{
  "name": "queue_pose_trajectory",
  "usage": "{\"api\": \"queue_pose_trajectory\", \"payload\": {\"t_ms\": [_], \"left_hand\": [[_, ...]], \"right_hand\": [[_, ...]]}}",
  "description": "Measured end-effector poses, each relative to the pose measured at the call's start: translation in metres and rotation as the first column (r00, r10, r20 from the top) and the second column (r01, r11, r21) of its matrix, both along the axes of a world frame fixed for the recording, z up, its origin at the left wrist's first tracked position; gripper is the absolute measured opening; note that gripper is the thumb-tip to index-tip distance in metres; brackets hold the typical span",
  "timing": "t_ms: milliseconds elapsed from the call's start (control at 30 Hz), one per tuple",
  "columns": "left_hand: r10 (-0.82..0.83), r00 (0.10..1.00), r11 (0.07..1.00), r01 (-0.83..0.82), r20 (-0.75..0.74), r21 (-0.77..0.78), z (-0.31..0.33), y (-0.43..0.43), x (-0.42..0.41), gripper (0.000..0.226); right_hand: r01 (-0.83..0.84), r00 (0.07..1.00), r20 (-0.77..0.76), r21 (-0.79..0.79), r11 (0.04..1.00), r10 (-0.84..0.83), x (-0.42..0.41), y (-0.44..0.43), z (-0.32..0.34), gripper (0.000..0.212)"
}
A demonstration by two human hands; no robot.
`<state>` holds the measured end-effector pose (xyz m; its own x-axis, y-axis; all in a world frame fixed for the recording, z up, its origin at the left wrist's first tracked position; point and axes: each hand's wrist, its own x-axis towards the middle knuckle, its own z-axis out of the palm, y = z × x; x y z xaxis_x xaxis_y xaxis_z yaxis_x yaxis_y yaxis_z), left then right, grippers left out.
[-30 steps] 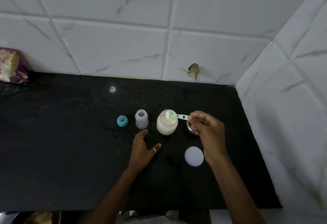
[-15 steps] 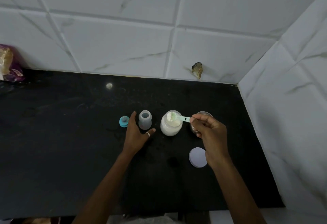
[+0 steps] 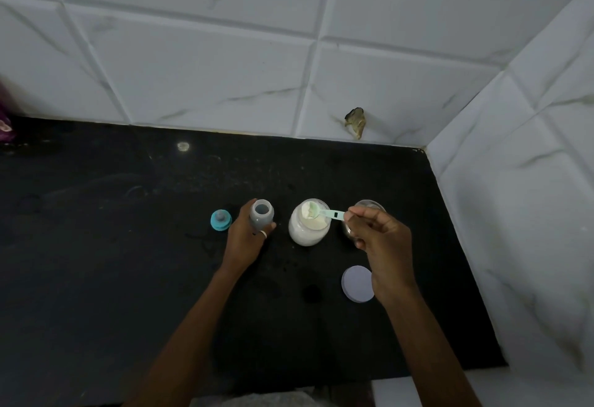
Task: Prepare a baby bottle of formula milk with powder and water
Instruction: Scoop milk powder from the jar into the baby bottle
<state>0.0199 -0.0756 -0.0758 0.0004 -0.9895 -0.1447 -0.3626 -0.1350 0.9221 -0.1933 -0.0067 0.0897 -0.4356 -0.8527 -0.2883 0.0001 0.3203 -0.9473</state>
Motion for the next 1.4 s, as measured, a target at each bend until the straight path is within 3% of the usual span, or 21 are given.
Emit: {"api": "queue_pose_trajectory", "payload": {"t_ms": [233, 633, 900, 1167, 1400], "left_hand": [[0.053, 0.997, 0.998, -0.055, -0.059, -0.021, 0.024, 0.009, -0.003, 0.049], [0.062, 0.989, 0.943, -0.101, -0.132, -0.316, 0.119, 0.041, -0.017, 0.064], [0.094, 0.976, 0.871, -0.175, -0.194, -0.458, 0.179, 0.058, -0.031, 0.055], [0.128, 0.977, 0.819, -0.201, -0.17, -0.538, 0.194, 0.063, -0.034, 0.057], [0.148, 0.982, 0.802, -0.19, -0.12, -0.566, 0.192, 0.063, -0.033, 0.061]], "right_hand": [[-0.02, 0.999, 0.028, -0.03, 0.999, 0.021, 0.001, -0.001, 0.012, 0.013], [-0.043, 0.981, 0.185, -0.1, 0.994, 0.061, 0.008, -0.004, 0.082, 0.011], [-0.084, 0.957, 0.265, -0.125, 0.989, 0.115, 0.006, -0.011, 0.13, 0.007], [-0.117, 0.978, 0.154, -0.175, 0.978, 0.144, 0.007, -0.008, 0.144, 0.007], [-0.175, 0.983, -0.113, -0.32, 0.931, 0.146, 0.009, -0.003, 0.14, 0.006]]}}
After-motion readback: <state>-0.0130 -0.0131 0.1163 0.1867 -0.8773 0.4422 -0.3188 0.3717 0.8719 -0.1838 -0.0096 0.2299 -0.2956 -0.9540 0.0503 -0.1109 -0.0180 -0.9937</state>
